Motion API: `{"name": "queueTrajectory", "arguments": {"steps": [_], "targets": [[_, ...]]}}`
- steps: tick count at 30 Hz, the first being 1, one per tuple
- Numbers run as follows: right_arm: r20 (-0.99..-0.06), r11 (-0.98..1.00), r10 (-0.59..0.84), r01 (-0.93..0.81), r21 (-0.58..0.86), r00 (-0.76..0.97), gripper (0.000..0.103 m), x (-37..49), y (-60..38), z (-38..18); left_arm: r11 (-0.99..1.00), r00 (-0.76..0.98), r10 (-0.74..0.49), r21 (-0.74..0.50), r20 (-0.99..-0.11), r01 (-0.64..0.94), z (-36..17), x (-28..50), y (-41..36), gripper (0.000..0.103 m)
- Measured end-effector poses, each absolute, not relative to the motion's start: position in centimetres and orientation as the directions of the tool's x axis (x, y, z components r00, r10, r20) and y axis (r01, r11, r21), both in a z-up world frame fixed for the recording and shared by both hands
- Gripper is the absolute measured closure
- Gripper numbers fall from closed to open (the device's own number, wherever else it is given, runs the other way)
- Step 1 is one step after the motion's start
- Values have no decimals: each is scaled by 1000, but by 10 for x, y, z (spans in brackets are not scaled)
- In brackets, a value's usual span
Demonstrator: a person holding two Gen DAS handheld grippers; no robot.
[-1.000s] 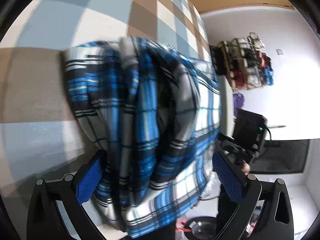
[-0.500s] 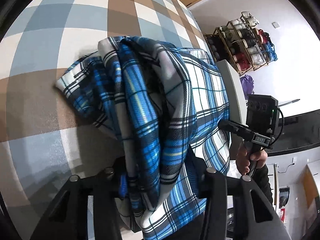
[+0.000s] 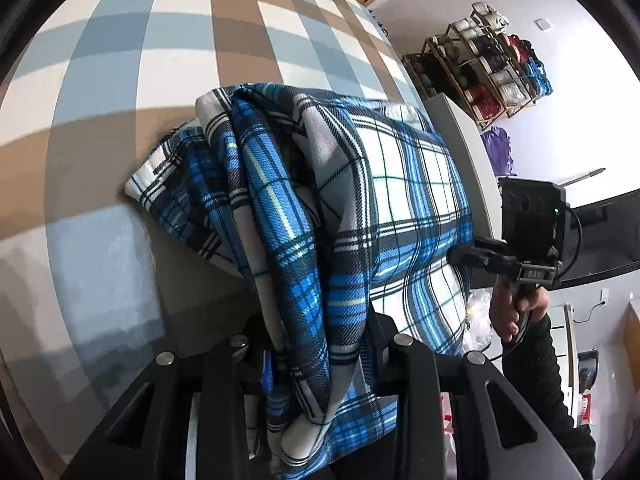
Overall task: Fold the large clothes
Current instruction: 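Grasp the folded plaid shirt with the right tool while the left tool holds it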
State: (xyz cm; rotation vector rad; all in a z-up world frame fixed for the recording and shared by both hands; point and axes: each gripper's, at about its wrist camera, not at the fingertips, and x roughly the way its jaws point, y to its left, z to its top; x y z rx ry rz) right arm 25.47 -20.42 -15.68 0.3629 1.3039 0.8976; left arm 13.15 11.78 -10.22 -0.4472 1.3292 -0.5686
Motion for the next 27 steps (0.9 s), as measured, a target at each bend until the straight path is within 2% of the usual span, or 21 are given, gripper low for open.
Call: {"name": "queueTrajectory", "arguments": {"steps": [4, 7, 9, 11, 13, 17, 20, 27], "targets": [[-722, 675, 692, -347, 651, -10, 43, 266, -195, -166, 780, 125, -626, -616, -770, 109, -105, 139, 117, 74], [-720, 673, 694, -348, 652, -6, 40, 273, -189, -167, 786, 124, -618, -612, -776, 88, -109, 141, 120, 70], [-719, 679, 695, -337, 652, 8, 42, 274, -187, -167, 784, 127, -621, -615, -773, 90, -109, 139, 120, 70], [-702, 668, 711, -335, 664, 27, 51, 271, -189, -165, 786, 129, -618, -609, -776, 106, -106, 136, 120, 72], [-674, 643, 736, -366, 673, 55, 71, 263, -190, -157, 789, 131, -615, -604, -778, 114, -103, 131, 119, 76], [-667, 653, 735, -395, 646, 126, 78, 248, -188, -141, 786, 141, -618, -607, -774, 117, -92, 129, 117, 82], [-643, 646, 750, -385, 659, 159, 79, 242, -188, -131, 802, 153, -597, -582, -788, 136, -84, 126, 114, 83], [-601, 632, 768, -410, 658, 219, 80, 229, -184, -84, 778, 228, -628, -612, -744, 145, -45, 115, 129, 83]]}}
